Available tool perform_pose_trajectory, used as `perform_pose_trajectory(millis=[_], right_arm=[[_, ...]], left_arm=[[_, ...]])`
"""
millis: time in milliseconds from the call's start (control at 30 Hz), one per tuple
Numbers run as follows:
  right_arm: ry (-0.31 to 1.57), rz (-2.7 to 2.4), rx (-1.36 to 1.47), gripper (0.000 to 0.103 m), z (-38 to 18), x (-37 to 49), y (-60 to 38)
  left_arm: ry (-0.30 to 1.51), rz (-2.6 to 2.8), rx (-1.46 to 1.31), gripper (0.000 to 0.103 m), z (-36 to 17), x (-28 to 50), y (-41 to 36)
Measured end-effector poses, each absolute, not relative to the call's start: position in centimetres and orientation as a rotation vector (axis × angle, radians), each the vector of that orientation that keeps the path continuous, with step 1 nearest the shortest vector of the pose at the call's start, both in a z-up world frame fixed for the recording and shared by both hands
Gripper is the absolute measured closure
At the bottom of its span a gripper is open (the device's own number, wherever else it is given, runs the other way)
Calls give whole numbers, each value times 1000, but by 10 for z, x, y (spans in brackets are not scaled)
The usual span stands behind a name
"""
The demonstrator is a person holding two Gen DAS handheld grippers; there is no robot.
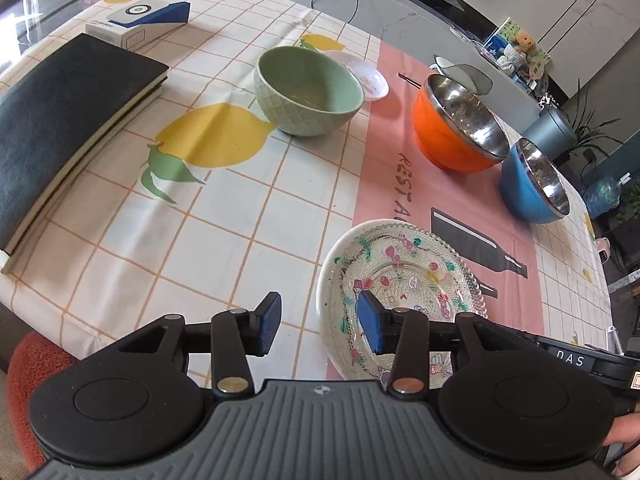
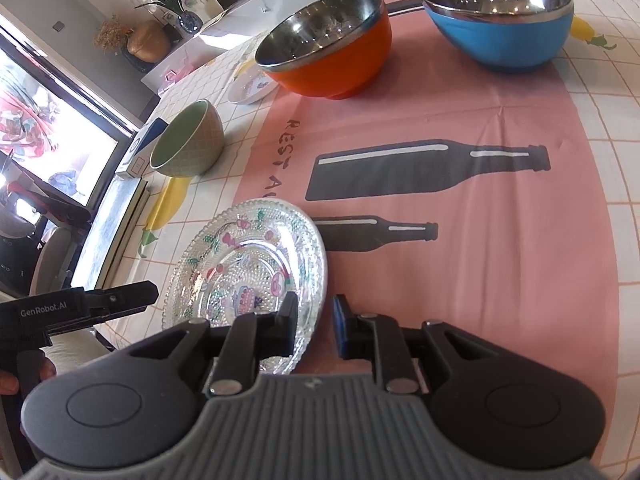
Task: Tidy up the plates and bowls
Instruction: 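Open both tools to release the glass plate, then withdraw both tools up from the stacked plates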
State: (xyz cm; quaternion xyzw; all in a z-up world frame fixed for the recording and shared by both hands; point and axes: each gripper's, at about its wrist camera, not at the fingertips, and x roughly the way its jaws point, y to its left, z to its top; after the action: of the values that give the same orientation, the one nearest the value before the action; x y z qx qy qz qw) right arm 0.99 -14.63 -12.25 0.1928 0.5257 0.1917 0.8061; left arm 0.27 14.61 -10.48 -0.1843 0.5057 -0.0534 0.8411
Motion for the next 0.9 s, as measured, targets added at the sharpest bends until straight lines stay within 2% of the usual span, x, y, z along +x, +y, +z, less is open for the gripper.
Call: perform_pose_trajectory(millis=[200,367,433,467,500,600,900], right_arm=[[1092,387,321,73,-113,7,-143],[1081,401,289,70,-104,-3,-146],[1090,412,289,73,-104,-7,-145],[1094,413,289,80,-105,-7,-145],[1101,413,290,86,-106,-8,-144],[1108,433,323,97,-110,-8,-142],[1101,428,316,97,-111,-3,-138]], left_arm=[[1088,-128,-382,60,-109,1,141],[1094,-135,-354,83,-108,-5,136],[1095,-147,-351,89,-109,-5,134],[1098,-151,-351,93,-110,-5,133],[1101,-151,-350,94,-111,-5,132],[1098,-150,-349,95,-112,-5,132],[1098,-137,-353,95,-112,1,134]])
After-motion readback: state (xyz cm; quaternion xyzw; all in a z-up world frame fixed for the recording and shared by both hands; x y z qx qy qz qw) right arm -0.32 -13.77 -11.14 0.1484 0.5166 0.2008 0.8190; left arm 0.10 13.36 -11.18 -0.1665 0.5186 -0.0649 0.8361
